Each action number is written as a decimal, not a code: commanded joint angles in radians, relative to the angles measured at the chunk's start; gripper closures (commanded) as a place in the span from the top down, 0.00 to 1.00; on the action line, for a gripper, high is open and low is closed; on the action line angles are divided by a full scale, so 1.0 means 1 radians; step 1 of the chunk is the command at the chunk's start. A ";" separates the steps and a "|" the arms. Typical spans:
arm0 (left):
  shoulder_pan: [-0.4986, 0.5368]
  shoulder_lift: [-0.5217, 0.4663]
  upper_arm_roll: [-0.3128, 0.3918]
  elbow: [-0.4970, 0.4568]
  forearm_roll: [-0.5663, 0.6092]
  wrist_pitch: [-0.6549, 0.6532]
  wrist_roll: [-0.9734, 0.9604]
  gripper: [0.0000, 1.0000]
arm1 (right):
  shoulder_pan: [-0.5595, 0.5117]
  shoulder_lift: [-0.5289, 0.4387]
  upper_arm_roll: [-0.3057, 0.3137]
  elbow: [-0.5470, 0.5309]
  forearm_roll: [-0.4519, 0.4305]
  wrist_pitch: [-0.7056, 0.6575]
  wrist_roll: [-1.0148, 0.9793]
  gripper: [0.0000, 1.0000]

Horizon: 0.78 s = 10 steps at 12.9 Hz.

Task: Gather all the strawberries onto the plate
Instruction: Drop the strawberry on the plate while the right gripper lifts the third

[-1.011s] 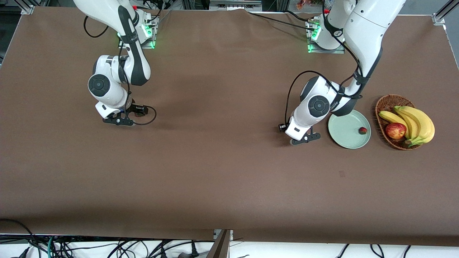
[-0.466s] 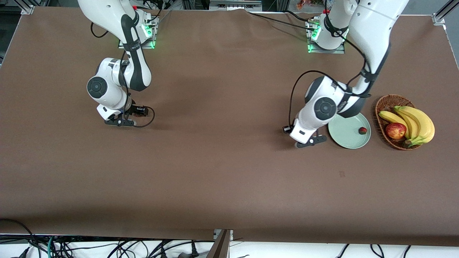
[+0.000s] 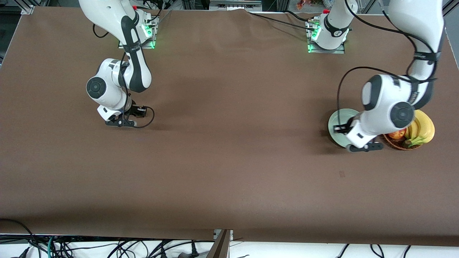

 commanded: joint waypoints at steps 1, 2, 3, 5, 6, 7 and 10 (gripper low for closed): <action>0.003 0.005 0.068 -0.073 -0.041 0.070 0.177 0.18 | 0.031 -0.030 0.010 0.079 0.029 -0.055 0.036 0.05; 0.006 0.012 0.081 -0.113 -0.042 0.138 0.212 0.18 | 0.049 -0.023 0.020 0.161 0.029 -0.124 0.102 0.05; 0.007 0.028 0.085 -0.145 -0.042 0.199 0.219 0.18 | 0.062 -0.007 0.049 0.255 0.029 -0.200 0.216 0.05; 0.007 0.045 0.085 -0.159 -0.042 0.230 0.219 0.19 | 0.062 0.069 0.153 0.454 0.032 -0.267 0.379 0.05; 0.007 0.057 0.085 -0.159 -0.042 0.233 0.220 0.20 | 0.062 0.130 0.204 0.565 0.041 -0.269 0.479 0.05; 0.007 0.063 0.085 -0.156 -0.042 0.243 0.220 0.31 | 0.062 0.204 0.250 0.686 0.064 -0.267 0.606 0.06; 0.006 0.048 0.092 -0.139 -0.042 0.209 0.283 1.00 | 0.068 0.402 0.391 0.959 0.095 -0.174 0.994 0.10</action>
